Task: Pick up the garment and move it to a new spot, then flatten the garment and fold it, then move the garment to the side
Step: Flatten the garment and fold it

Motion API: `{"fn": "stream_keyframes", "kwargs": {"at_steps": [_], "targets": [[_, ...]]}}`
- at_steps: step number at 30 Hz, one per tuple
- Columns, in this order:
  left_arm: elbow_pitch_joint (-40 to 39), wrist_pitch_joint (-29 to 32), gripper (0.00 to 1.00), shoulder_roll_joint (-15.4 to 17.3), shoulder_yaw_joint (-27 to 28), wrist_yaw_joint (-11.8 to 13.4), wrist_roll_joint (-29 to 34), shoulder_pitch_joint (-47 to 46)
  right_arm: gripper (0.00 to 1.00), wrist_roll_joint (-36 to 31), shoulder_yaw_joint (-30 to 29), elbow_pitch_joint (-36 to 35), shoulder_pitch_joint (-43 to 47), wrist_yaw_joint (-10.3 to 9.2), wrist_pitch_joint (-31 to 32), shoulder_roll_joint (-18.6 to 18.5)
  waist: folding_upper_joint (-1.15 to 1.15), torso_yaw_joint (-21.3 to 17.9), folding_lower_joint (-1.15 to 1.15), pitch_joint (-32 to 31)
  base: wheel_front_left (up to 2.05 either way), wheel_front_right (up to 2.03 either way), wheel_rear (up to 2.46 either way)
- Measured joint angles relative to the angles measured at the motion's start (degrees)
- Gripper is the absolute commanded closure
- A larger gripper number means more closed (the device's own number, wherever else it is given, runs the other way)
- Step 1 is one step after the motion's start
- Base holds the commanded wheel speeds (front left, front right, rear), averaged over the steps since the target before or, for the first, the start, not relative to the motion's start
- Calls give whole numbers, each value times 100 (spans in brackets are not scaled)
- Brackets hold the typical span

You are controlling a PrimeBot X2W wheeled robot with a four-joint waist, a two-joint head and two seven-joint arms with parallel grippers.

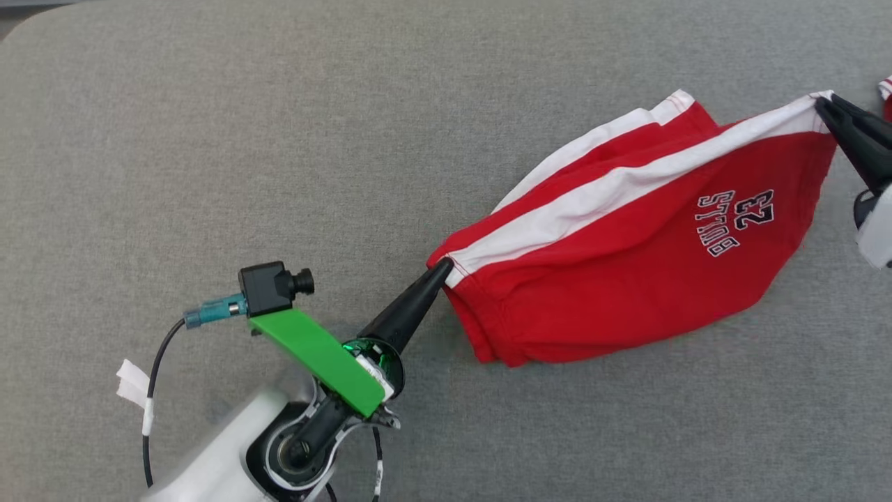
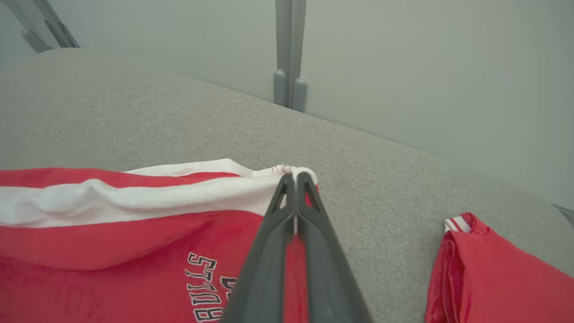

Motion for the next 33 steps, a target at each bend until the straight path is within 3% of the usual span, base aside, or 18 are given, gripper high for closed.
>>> {"fn": "stream_keyframes", "kwargs": {"at_steps": [7,17,18,19,20,21,22,28,33], "targets": [[460,202,100,-113,-15,-9,-27,-270,100,148,1085,1038,-1259,0,38,45,0,235,0,291,0,0,0],[820,64,99,-216,-66,-23,311,-458,100,535,2018,2101,-2137,0,-420,187,0,451,0,541,0,0,0],[835,25,89,-223,-62,-23,337,-459,95,579,2072,2167,-2172,0,-485,191,0,449,0,538,0,0,0],[849,-11,69,-231,-55,-23,344,-459,51,608,2141,2230,-2213,0,-590,199,0,441,0,529,0,0,0],[867,-35,56,-243,-48,-24,349,-459,28,678,2186,2280,-2247,0,-703,215,0,431,0,515,0,0,0],[882,-57,0,-255,-37,-24,349,-459,6,773,2243,2315,-2277,0,-783,234,0,419,1,500,0,0,0],[894,-89,0,-258,-32,-25,359,-459,0,821,2299,2342,-2292,0,-844,244,0,408,0,486,0,0,0],[901,-447,0,-168,-88,60,862,-454,0,1118,2568,2479,-2296,0,-1396,232,0,328,0,299,0,0,0],[805,-1162,0,66,-171,622,2104,-328,0,1454,2629,2410,-1818,0,-1886,42,0,290,0,28,0,0,0]]}}
